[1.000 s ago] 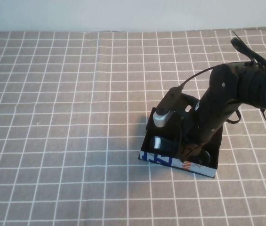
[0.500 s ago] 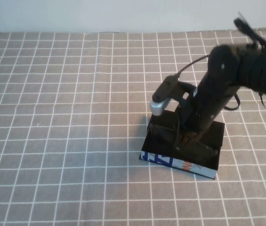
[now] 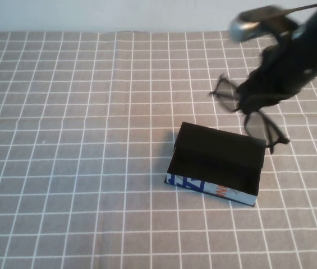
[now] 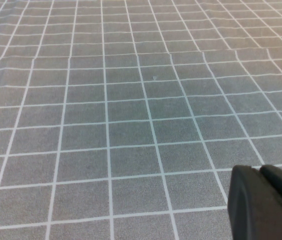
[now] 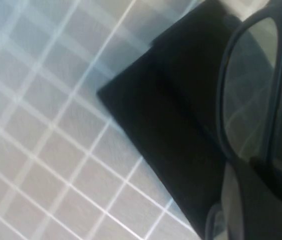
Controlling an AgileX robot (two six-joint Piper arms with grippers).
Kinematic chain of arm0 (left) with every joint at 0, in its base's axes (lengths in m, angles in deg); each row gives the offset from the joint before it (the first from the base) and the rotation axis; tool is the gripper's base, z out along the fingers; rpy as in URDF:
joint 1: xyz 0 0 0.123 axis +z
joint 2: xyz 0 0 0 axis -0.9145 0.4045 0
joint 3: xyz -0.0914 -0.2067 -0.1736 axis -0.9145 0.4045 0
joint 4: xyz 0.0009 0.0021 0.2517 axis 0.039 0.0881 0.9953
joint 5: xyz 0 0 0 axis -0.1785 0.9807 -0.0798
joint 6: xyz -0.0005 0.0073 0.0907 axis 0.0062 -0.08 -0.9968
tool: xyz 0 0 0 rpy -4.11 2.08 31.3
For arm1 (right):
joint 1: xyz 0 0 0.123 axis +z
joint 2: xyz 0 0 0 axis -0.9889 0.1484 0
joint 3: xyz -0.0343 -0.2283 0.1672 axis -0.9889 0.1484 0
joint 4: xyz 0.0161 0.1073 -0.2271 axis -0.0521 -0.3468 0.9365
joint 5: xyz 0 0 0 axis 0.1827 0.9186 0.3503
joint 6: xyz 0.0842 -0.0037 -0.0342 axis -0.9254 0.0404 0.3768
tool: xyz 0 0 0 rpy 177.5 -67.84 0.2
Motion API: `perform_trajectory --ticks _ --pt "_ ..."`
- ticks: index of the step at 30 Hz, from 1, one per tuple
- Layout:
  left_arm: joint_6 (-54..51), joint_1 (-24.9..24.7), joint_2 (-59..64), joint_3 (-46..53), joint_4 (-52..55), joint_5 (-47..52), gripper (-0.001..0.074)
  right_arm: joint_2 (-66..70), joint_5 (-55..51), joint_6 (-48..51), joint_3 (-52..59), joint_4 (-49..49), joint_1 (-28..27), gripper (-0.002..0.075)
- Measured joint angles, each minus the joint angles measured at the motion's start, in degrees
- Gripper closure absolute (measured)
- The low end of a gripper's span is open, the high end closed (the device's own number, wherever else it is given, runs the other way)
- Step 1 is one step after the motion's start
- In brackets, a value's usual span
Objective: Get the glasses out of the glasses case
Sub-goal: Place the glasses on the table
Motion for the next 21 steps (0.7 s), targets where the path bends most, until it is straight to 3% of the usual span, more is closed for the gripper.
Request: perform_trajectory --ticks 7,14,21 --pt "0.0 0.0 0.0 0.0 0.0 0.0 0.074 -14.2 9.5 -6.8 17.8 -2.0 -5.3 0.0715" --pt "0.0 0.0 0.0 0.0 0.0 0.0 0.074 -26.0 22.6 -9.9 39.4 -5.0 -5.9 0.0715" --pt "0.0 0.0 0.0 0.0 0.0 0.0 0.074 -28.5 35.9 -11.7 55.0 -7.8 -5.9 0.0715"
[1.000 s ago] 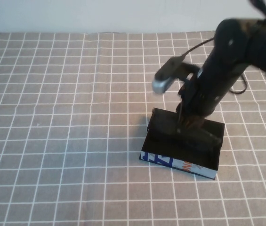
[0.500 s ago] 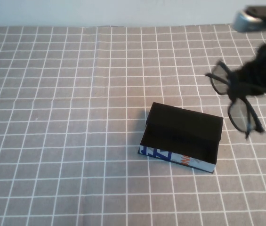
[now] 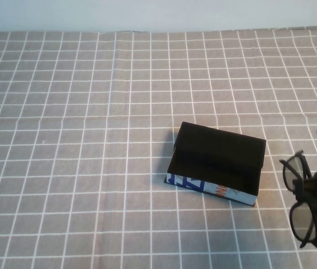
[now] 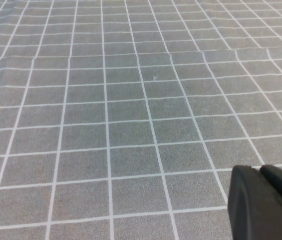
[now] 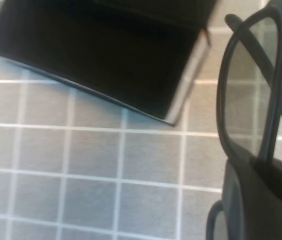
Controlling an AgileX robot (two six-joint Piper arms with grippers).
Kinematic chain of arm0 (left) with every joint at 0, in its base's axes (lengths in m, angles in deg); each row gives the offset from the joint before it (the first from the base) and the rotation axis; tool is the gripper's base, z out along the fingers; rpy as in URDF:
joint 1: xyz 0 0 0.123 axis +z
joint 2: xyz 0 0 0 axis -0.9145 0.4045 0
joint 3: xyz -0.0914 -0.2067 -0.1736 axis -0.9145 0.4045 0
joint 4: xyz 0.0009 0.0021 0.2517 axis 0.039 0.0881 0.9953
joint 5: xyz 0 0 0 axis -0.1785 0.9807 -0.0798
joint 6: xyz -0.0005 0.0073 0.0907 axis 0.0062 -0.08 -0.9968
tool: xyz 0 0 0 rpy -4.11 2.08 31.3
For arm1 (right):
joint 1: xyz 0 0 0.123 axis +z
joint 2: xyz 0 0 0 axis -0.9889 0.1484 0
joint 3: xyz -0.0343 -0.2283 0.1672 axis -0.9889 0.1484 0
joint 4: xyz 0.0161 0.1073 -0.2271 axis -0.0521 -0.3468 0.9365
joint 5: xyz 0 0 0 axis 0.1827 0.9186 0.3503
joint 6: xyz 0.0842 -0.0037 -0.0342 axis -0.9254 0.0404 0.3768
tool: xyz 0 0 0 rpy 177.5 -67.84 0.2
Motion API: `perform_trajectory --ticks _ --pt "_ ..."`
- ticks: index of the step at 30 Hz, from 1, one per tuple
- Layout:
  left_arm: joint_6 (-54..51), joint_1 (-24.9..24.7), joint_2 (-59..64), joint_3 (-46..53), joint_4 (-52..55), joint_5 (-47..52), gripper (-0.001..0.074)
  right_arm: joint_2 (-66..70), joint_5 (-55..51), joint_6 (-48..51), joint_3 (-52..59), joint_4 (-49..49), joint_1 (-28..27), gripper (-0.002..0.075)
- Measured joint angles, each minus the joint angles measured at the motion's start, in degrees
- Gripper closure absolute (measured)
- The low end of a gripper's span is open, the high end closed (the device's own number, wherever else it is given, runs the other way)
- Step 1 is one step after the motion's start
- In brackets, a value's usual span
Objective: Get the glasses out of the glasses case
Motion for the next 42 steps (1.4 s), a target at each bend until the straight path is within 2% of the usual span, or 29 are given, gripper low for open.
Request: perform_trajectory --ticks 9,15,21,25,29,31,37,42 --pt "0.0 0.0 0.0 0.0 0.0 0.0 0.074 0.4 7.4 -0.2 4.0 -2.5 0.0 0.0697" --pt "0.0 0.0 0.0 0.0 0.0 0.0 0.074 0.4 7.5 -0.2 4.0 -3.1 0.0 0.0577" --pt "0.0 0.0 0.0 0.0 0.0 0.0 0.074 -3.4 8.8 -0.2 3.8 -1.9 0.0 0.0536" --pt "0.0 0.0 0.0 0.0 0.0 0.0 0.074 -9.4 5.8 0.1 1.4 3.8 0.0 0.0567" --pt "0.0 0.0 0.0 0.0 0.0 0.0 0.074 -16.7 -2.7 4.5 -4.4 10.4 0.0 0.069" --pt "0.0 0.0 0.0 0.0 0.0 0.0 0.074 -20.0 -7.2 6.3 -6.8 12.3 0.0 0.0719" --pt "0.0 0.0 0.0 0.0 0.0 0.0 0.074 -32.0 -14.0 10.7 -7.6 13.8 0.0 0.074" --pt "0.0 0.0 0.0 0.0 0.0 0.0 0.074 -45.6 -11.9 11.6 -2.6 12.5 0.0 0.0742"
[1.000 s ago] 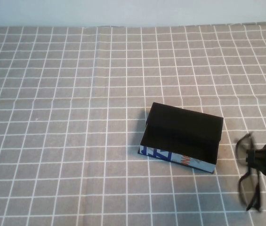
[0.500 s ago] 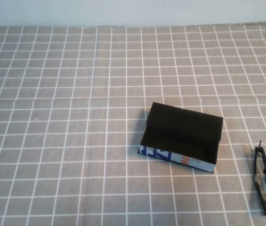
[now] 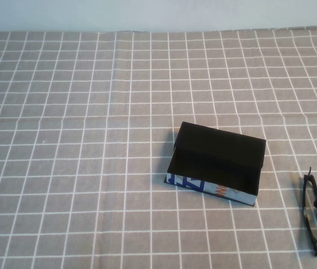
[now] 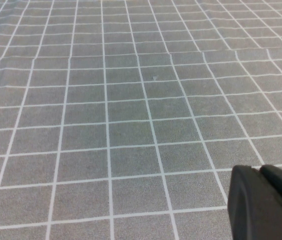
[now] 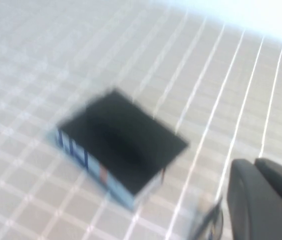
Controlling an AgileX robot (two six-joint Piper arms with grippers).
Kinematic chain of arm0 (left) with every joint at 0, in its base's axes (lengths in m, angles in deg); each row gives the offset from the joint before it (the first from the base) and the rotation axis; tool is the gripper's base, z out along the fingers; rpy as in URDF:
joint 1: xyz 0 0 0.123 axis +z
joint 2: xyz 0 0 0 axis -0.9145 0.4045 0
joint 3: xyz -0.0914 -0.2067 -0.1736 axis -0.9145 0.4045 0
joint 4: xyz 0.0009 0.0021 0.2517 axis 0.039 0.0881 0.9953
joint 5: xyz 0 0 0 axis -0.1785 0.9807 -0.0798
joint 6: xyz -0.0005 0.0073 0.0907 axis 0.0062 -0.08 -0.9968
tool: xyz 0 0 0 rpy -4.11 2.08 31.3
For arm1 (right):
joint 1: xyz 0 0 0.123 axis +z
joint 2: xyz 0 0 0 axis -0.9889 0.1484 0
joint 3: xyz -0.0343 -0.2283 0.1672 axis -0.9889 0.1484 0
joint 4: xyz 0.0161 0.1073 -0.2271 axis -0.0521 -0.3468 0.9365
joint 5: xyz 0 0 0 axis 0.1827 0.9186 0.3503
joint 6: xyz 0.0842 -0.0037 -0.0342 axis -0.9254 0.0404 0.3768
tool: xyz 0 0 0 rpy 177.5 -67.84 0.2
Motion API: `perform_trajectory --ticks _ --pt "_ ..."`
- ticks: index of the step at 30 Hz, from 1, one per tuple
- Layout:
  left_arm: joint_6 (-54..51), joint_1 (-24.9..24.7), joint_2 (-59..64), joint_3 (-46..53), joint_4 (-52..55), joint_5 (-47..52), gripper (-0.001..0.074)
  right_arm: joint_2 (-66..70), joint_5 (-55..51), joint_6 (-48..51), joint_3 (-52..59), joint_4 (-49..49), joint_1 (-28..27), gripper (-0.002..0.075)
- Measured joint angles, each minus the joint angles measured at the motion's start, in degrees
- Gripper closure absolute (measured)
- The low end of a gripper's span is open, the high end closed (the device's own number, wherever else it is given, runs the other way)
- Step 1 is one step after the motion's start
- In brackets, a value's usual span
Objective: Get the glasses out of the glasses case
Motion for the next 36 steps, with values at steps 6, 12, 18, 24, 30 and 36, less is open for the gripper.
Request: perform_trajectory --ticks 6,12,18,24,30,36 --pt "0.0 0.0 0.0 0.0 0.0 0.0 0.074 -17.2 8.0 0.0 10.7 -3.5 -0.1 0.0742" --pt "0.0 0.0 0.0 0.0 0.0 0.0 0.074 -25.5 22.2 0.0 23.4 -3.9 -0.1 0.0742" --pt "0.0 0.0 0.0 0.0 0.0 0.0 0.074 -25.8 33.6 0.0 34.2 -4.0 -0.1 0.0742" --pt "0.0 0.0 0.0 0.0 0.0 0.0 0.074 -25.8 37.3 0.0 39.1 -4.2 -0.1 0.0742" --pt "0.0 0.0 0.0 0.0 0.0 0.0 0.074 -25.8 35.5 0.0 42.1 -4.2 -0.1 0.0742" --pt "0.0 0.0 0.0 0.0 0.0 0.0 0.074 -25.8 32.0 0.1 42.4 -4.2 -0.1 0.0742"
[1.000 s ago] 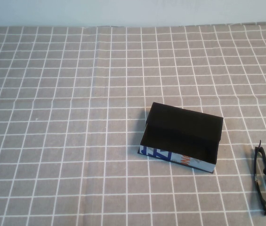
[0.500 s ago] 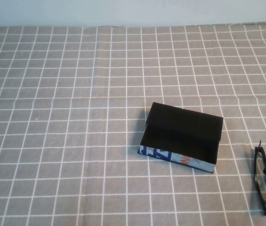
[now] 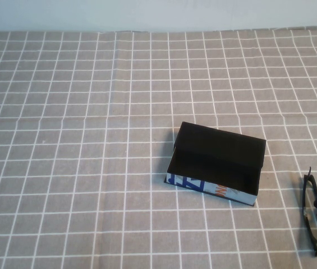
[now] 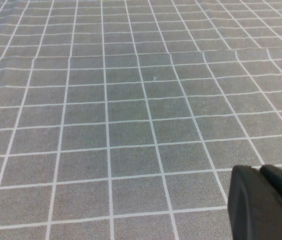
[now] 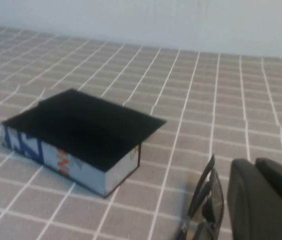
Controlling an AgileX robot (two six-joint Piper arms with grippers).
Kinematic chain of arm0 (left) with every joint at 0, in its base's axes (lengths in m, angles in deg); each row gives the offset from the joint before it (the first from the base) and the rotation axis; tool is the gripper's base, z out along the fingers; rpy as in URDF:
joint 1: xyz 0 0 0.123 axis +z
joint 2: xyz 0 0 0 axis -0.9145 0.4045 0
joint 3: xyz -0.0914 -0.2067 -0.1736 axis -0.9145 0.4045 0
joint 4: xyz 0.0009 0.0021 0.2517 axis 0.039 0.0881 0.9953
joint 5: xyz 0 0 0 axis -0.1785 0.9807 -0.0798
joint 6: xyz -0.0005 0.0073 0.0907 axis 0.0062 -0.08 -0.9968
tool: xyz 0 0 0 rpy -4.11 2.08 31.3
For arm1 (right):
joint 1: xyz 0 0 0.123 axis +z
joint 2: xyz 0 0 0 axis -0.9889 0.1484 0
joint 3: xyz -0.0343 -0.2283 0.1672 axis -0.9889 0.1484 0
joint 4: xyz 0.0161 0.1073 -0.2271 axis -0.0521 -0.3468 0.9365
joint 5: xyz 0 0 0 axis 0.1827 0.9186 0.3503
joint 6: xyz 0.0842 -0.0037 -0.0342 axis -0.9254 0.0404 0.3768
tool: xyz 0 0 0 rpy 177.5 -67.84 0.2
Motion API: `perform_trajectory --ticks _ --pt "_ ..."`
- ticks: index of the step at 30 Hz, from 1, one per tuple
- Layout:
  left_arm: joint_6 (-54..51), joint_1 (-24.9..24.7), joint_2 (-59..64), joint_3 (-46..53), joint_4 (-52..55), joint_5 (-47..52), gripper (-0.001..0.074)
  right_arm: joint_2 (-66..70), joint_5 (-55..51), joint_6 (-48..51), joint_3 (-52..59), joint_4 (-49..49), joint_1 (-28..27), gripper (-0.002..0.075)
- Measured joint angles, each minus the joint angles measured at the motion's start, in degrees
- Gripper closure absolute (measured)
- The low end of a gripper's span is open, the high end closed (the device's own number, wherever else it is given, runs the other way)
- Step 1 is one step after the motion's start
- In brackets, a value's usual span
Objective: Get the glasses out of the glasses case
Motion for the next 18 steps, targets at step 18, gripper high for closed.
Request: perform_trajectory --ticks 18 --pt "0.0 0.0 0.0 0.0 0.0 0.0 0.074 0.0 -6.4 0.1 0.0 7.6 0.0 0.0743"
